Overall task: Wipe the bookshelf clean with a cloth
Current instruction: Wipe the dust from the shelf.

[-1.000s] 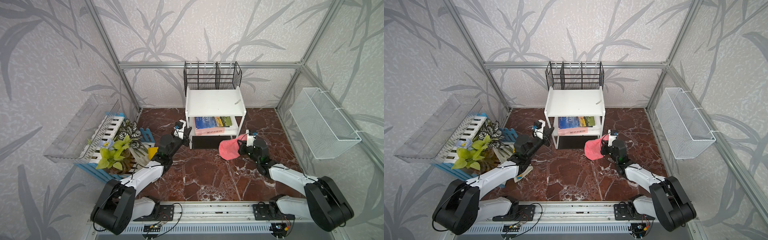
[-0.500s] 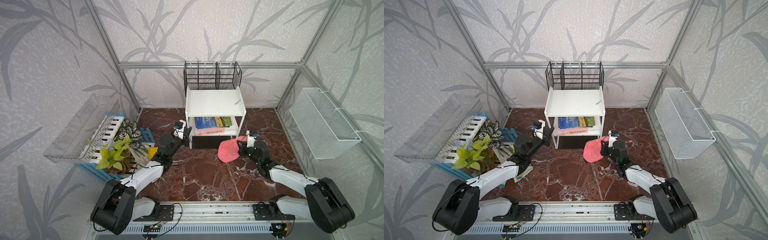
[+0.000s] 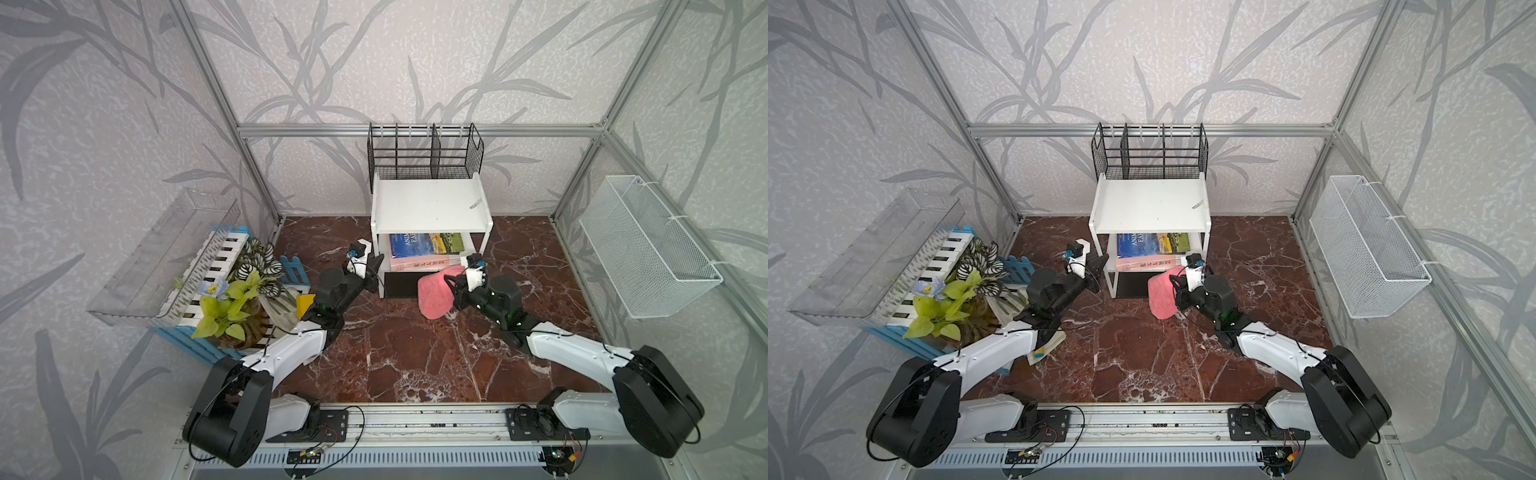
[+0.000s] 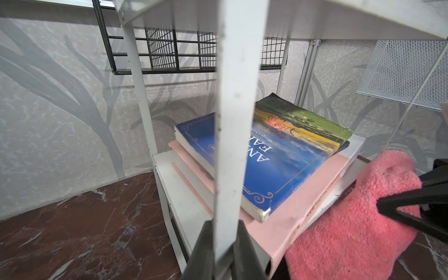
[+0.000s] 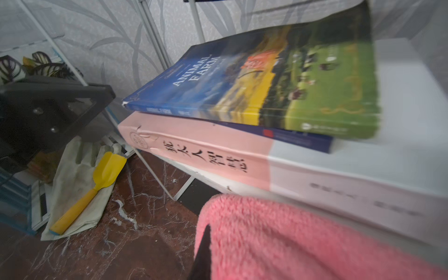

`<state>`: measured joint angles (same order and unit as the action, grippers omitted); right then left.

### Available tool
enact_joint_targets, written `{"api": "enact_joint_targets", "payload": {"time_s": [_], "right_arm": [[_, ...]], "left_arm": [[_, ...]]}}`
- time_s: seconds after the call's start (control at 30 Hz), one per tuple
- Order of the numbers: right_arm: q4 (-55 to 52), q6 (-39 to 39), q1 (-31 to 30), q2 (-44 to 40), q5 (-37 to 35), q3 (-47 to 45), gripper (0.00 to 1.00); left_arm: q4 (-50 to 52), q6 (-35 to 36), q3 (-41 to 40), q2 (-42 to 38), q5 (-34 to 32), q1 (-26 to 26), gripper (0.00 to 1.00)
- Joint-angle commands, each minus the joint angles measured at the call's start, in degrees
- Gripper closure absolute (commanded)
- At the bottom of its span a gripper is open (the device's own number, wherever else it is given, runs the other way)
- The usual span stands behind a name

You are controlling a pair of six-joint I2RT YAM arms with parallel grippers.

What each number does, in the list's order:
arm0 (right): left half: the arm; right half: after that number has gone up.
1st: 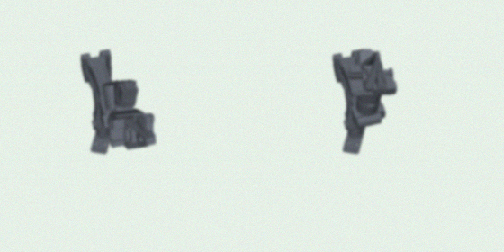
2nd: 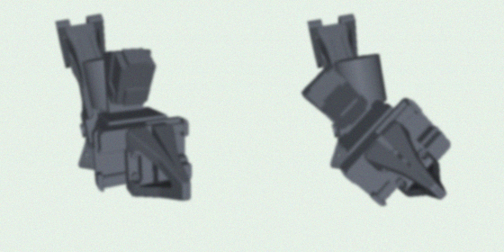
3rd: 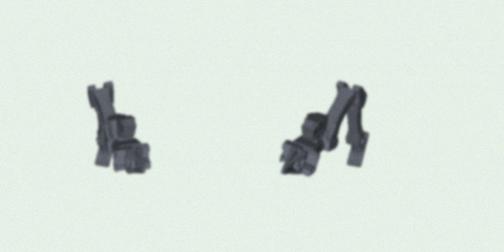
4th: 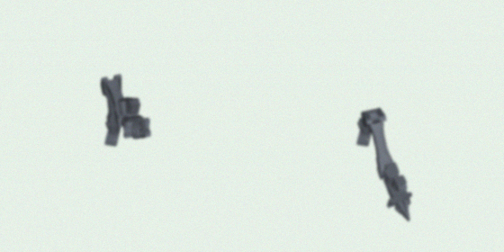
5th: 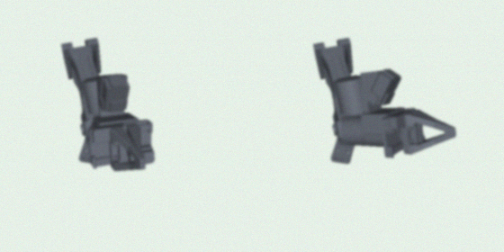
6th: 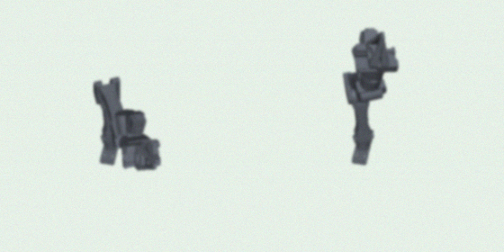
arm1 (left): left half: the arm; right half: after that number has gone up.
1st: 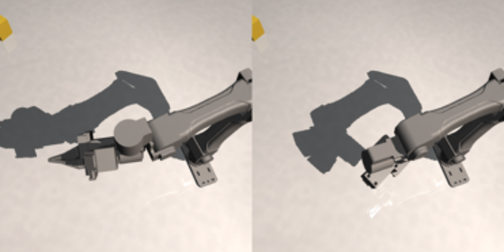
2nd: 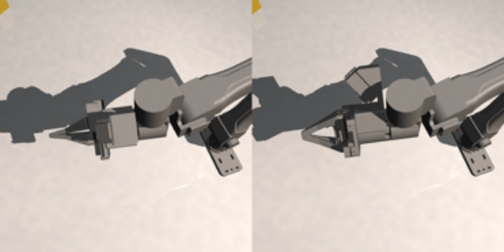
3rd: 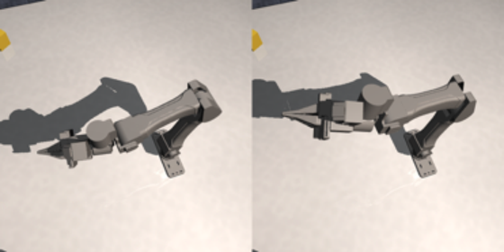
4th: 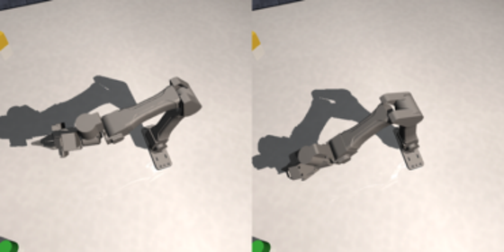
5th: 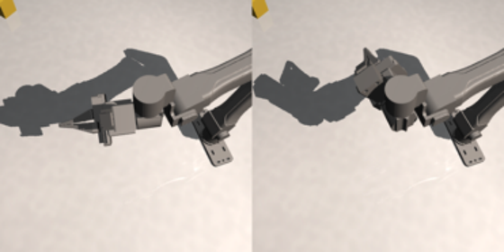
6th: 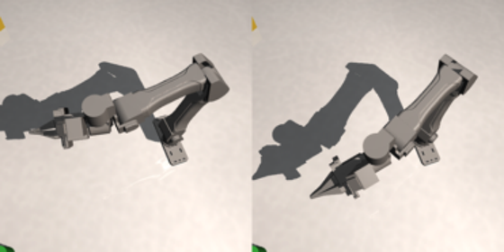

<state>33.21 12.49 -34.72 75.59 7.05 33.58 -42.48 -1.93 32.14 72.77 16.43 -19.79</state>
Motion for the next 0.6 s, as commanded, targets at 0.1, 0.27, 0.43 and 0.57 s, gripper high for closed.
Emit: {"api": "enact_joint_targets", "payload": {"time_s": [0.1, 0.27, 0.43, 0.57], "right_arm": [[4.55, -4.18, -5.62, 8.55, 1.19, 7.93, 1.00], [4.66, -8.41, -8.67, 16.04, 1.50, 13.89, 1.00], [5.12, -8.00, -9.26, 20.66, 1.87, 18.33, 1.00], [3.44, -10.25, -10.80, 24.48, 2.98, 21.73, 1.00]], "left_arm": [[0.38, -5.21, 3.86, 3.97, 0.66, 0.20, 1.00], [0.21, -5.41, 3.81, 3.96, 0.55, 0.19, 1.00], [0.29, -5.36, 3.55, 3.75, -0.46, 0.18, 1.00], [0.19, -5.51, 3.37, 3.69, -0.96, 0.18, 1.00]]}}
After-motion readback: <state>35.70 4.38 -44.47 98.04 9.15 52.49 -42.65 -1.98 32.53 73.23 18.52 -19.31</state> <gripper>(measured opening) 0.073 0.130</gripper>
